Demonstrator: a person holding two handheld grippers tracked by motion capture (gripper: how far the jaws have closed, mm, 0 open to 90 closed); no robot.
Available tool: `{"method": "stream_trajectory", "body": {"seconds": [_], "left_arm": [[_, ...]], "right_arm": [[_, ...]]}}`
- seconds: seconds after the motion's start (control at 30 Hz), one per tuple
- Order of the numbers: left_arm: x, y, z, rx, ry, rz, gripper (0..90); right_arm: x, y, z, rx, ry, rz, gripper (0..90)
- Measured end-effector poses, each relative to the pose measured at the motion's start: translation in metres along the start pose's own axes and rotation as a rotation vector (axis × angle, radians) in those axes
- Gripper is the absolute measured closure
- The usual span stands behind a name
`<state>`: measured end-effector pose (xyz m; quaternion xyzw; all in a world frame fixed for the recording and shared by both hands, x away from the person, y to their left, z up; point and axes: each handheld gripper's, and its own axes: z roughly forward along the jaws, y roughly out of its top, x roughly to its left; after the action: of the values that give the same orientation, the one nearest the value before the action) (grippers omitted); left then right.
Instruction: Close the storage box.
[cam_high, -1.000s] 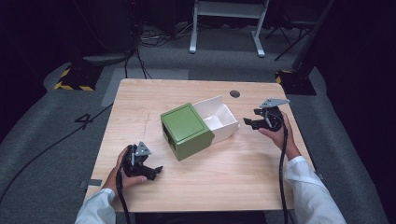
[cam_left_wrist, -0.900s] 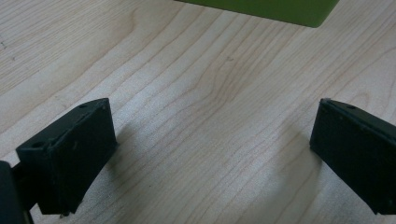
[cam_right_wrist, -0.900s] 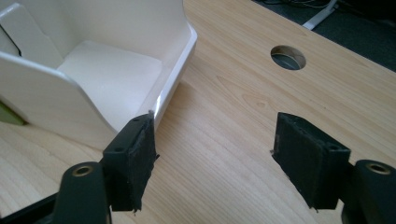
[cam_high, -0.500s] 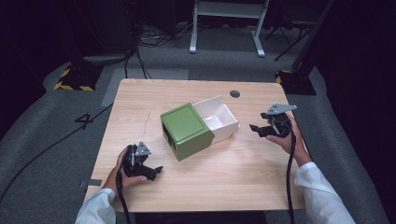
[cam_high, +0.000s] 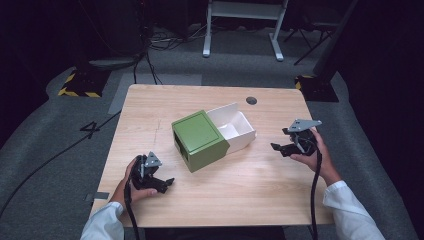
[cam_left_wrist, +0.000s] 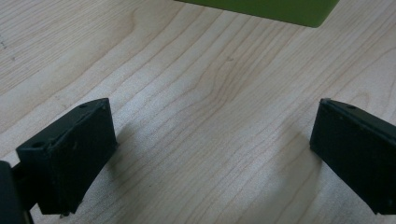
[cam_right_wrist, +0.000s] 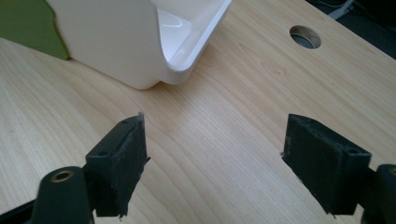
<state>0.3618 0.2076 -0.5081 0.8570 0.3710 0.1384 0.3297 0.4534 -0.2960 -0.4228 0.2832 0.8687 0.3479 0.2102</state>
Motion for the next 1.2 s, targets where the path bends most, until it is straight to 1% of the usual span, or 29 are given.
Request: {"method": "stream_trajectory", "body": {"seconds": [0.2, 0.23, 0.3, 0.33, 0.4, 0.47, 0.53, 0.6, 0.63, 0.67, 0.77, 0.87, 0.9, 0.93, 1.1, 1.17, 1.2], "left_arm": [[0.000, 0.000, 0.000, -0.001, -0.002, -0.005, 0.6], [0.000, 0.000, 0.000, -0.002, -0.002, -0.005, 0.6], [0.000, 0.000, 0.000, -0.001, -0.002, -0.005, 0.6], [0.000, 0.000, 0.000, -0.001, -0.002, -0.005, 0.6], [0.000, 0.000, 0.000, -0.001, -0.001, -0.006, 0.6], [0.000, 0.000, 0.000, -0.001, -0.001, -0.006, 0.6], [0.000, 0.000, 0.000, -0.001, -0.001, -0.006, 0.6], [0.000, 0.000, 0.000, -0.001, -0.002, -0.006, 0.6], [0.000, 0.000, 0.000, -0.001, -0.001, -0.006, 0.6], [0.000, 0.000, 0.000, -0.001, -0.001, -0.006, 0.6], [0.000, 0.000, 0.000, -0.001, -0.001, -0.006, 0.6], [0.000, 0.000, 0.000, -0.001, -0.001, -0.006, 0.6], [0.000, 0.000, 0.000, -0.001, -0.001, -0.006, 0.6], [-0.001, 0.000, 0.000, -0.001, -0.001, -0.007, 0.6], [-0.001, -0.001, 0.000, -0.002, -0.002, -0.007, 0.6], [-0.001, -0.001, -0.001, 0.001, -0.003, 0.001, 0.6], [-0.001, -0.001, -0.001, 0.001, -0.003, 0.001, 0.6]], "right_arm": [[0.006, -0.008, -0.004, 0.014, 0.000, -0.014, 20.6], [0.008, -0.011, -0.006, 0.019, 0.002, -0.024, 20.4], [0.009, -0.013, -0.007, 0.021, 0.008, -0.023, 20.3], [0.012, -0.017, -0.009, 0.024, 0.005, -0.032, 20.2], [0.014, -0.020, -0.010, 0.034, 0.007, -0.034, 19.6], [0.015, -0.022, -0.011, 0.036, 0.006, -0.039, 19.5], [0.019, -0.028, -0.013, 0.047, 0.002, -0.055, 19.4], [0.021, -0.030, -0.014, 0.054, -0.003, -0.057, 19.3], [0.024, -0.035, -0.014, 0.066, -0.006, -0.067, 19.2], [0.024, -0.035, -0.014, 0.066, -0.006, -0.067, 19.2], [0.029, -0.045, -0.016, 0.077, -0.014, -0.080, 19.1], [0.032, -0.050, -0.018, 0.079, -0.020, -0.072, 18.8], [0.032, -0.053, -0.019, 0.081, -0.014, -0.071, 18.8], [0.035, -0.060, -0.020, 0.084, -0.012, -0.070, 18.8], [0.039, -0.077, -0.024, 0.078, -0.003, -0.056, 18.6], [0.041, -0.084, -0.026, 0.080, -0.009, -0.044, 17.9], [0.041, -0.084, -0.026, 0.080, -0.009, -0.044, 17.9]]}}
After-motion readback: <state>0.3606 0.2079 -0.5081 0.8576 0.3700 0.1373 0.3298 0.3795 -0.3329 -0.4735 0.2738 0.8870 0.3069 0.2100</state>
